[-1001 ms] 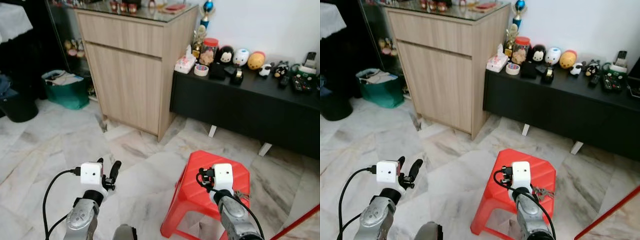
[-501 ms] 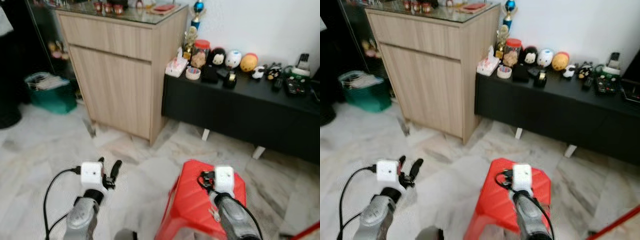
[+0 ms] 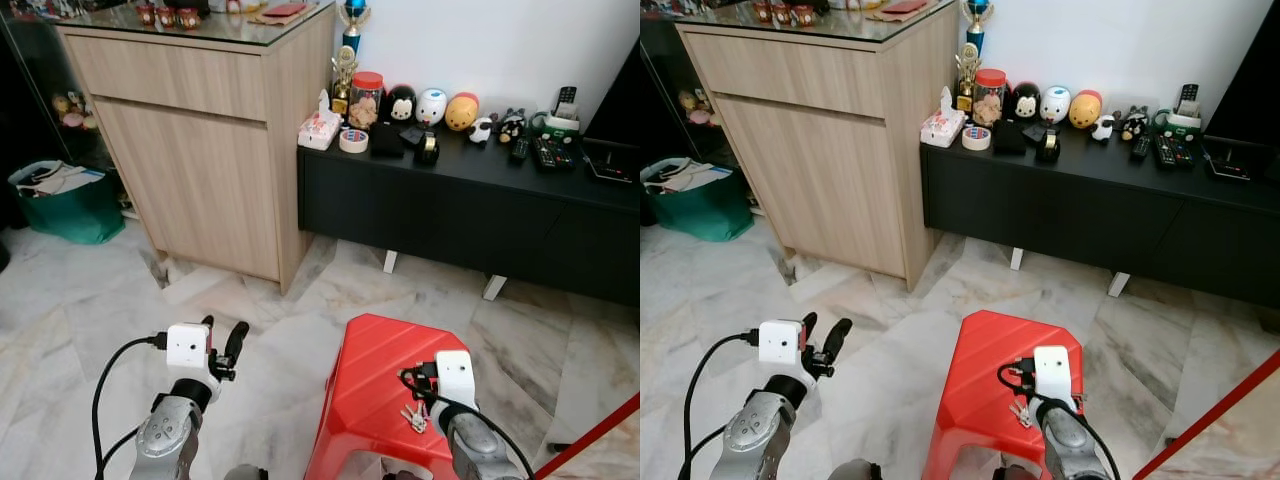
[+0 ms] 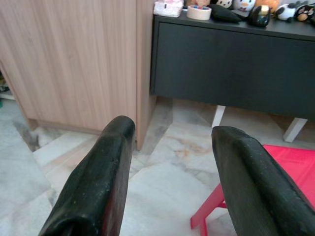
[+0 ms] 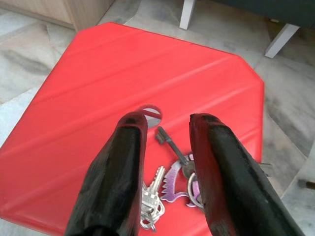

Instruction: Hang keys on a hook

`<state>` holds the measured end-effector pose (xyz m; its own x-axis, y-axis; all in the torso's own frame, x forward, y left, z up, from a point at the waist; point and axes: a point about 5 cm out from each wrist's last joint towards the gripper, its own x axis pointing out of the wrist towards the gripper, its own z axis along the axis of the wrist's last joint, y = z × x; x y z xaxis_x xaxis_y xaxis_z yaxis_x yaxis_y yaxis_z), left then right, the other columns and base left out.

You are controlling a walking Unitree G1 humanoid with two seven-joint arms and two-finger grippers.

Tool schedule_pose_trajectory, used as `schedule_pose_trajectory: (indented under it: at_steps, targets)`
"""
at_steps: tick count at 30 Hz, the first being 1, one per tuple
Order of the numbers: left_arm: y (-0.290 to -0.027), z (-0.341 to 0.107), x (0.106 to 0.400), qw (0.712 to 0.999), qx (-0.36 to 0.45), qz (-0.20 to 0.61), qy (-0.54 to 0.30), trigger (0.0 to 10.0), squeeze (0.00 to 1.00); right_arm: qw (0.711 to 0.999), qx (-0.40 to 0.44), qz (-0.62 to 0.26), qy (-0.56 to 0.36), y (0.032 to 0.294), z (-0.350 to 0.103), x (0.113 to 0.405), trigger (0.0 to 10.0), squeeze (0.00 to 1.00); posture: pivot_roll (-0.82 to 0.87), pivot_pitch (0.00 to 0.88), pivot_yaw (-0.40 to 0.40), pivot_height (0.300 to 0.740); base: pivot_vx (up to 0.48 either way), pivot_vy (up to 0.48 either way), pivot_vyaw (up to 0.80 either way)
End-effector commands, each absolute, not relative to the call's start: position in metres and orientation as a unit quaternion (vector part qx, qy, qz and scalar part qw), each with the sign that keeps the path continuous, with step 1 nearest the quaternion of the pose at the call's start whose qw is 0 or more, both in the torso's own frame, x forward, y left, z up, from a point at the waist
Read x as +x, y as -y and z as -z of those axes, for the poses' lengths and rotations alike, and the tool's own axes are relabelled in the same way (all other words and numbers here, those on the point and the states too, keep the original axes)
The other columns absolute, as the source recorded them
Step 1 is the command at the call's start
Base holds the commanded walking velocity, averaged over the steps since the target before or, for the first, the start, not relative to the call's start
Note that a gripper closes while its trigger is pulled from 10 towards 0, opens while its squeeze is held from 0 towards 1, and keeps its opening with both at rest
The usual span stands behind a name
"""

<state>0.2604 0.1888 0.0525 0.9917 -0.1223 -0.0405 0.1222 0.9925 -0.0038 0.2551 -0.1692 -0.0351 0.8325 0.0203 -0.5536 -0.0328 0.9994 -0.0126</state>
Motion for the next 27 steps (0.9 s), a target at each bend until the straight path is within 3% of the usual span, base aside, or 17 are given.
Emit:
schedule_pose_trajectory:
  at_steps: [1,4,21,23,27]
  targets:
    - [-0.189,-0.053,0.260,0.998,-0.004,0.063,-0.023,10.0,0.00,0.957,-0.007,-0.011,-0.289,0.171,0.034,0.257,10.0,0.00,0.09,0.000,-0.058,0.633,0.000,0.000,0.00]
    - [-0.189,-0.052,0.260,0.998,-0.003,0.065,-0.026,10.0,0.00,0.960,-0.012,-0.009,-0.279,0.171,0.032,0.258,10.0,0.00,0.09,0.000,-0.056,0.613,0.000,0.000,0.00]
    - [-0.186,-0.051,0.261,0.997,-0.001,0.073,-0.031,10.0,0.00,0.956,-0.026,-0.019,-0.291,0.167,0.029,0.266,10.0,0.00,0.09,0.000,-0.055,0.613,0.000,0.000,0.00]
    - [-0.185,-0.052,0.261,0.997,-0.001,0.073,-0.030,10.0,0.00,0.960,-0.021,-0.029,-0.278,0.164,0.024,0.272,10.0,0.00,0.09,0.000,-0.055,0.593,0.000,0.000,0.00]
    - [-0.185,-0.052,0.262,0.997,0.000,0.073,-0.030,10.0,0.00,0.962,-0.027,-0.036,-0.271,0.162,0.021,0.275,10.0,0.00,0.09,0.000,-0.055,0.593,0.000,0.000,0.00]
